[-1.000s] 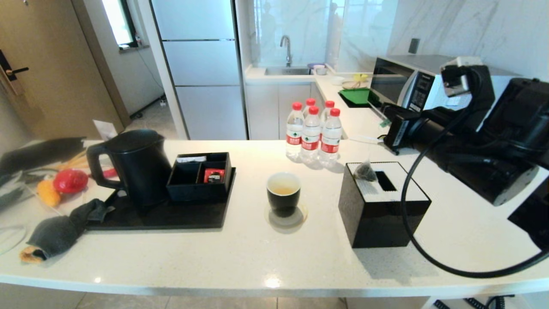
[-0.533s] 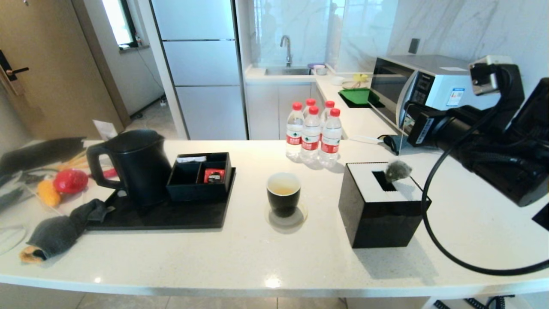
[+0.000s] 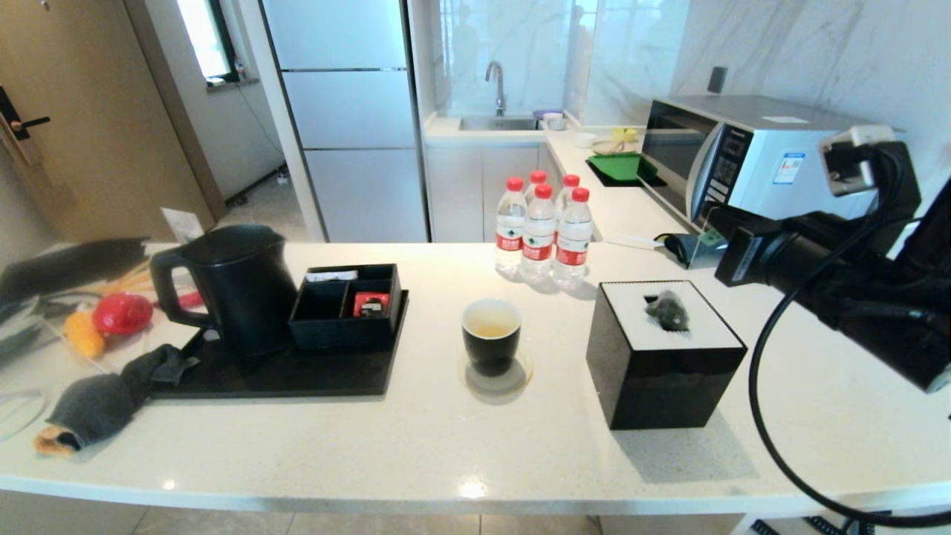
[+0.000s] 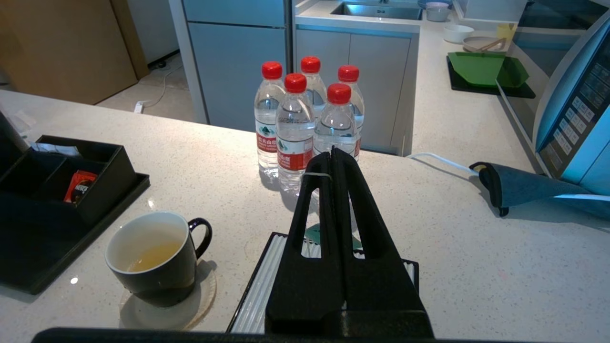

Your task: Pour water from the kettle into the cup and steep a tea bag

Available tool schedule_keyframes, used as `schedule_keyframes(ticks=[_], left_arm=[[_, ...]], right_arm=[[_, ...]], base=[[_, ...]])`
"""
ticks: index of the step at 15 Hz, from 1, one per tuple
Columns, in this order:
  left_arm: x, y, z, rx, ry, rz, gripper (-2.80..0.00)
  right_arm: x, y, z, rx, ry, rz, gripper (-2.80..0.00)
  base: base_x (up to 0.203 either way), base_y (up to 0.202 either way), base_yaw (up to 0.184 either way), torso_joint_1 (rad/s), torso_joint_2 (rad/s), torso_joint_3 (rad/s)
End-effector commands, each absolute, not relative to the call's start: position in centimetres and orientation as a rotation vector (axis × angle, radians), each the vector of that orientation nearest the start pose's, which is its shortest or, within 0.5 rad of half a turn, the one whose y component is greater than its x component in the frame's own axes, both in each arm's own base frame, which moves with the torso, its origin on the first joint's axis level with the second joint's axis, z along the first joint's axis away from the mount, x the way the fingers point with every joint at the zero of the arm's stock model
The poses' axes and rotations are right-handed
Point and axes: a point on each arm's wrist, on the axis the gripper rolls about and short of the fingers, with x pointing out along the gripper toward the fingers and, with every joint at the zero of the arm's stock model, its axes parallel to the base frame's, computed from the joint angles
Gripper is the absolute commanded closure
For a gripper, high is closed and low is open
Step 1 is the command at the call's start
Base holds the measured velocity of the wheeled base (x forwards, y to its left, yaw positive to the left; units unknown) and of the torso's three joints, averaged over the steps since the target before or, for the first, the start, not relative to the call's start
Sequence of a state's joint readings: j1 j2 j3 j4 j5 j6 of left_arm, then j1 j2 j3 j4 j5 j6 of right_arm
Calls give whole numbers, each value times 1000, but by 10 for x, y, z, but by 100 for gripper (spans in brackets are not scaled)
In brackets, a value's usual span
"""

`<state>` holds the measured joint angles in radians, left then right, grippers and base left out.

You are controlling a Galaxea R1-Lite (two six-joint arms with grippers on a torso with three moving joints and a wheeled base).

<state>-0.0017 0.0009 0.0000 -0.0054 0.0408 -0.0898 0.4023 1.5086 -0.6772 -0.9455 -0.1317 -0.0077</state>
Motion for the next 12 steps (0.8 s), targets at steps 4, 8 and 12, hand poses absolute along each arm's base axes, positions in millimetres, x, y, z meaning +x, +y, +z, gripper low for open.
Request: schedule_keyframes(ticks=[4, 8, 12], left_arm=[[-23, 1, 76, -91, -6, 40, 0], [-23, 1, 76, -91, -6, 40, 0], [-23, 1, 76, -91, -6, 40, 0]], right_arm=[[235, 101, 222, 9, -71, 303, 0], [247, 105, 213, 2, -38, 306, 0], [252, 108, 203, -9, 0, 304, 0]], base=[[0, 0, 0, 0, 0, 0], [0, 0, 0, 0, 0, 0], [0, 0, 0, 0, 0, 0]])
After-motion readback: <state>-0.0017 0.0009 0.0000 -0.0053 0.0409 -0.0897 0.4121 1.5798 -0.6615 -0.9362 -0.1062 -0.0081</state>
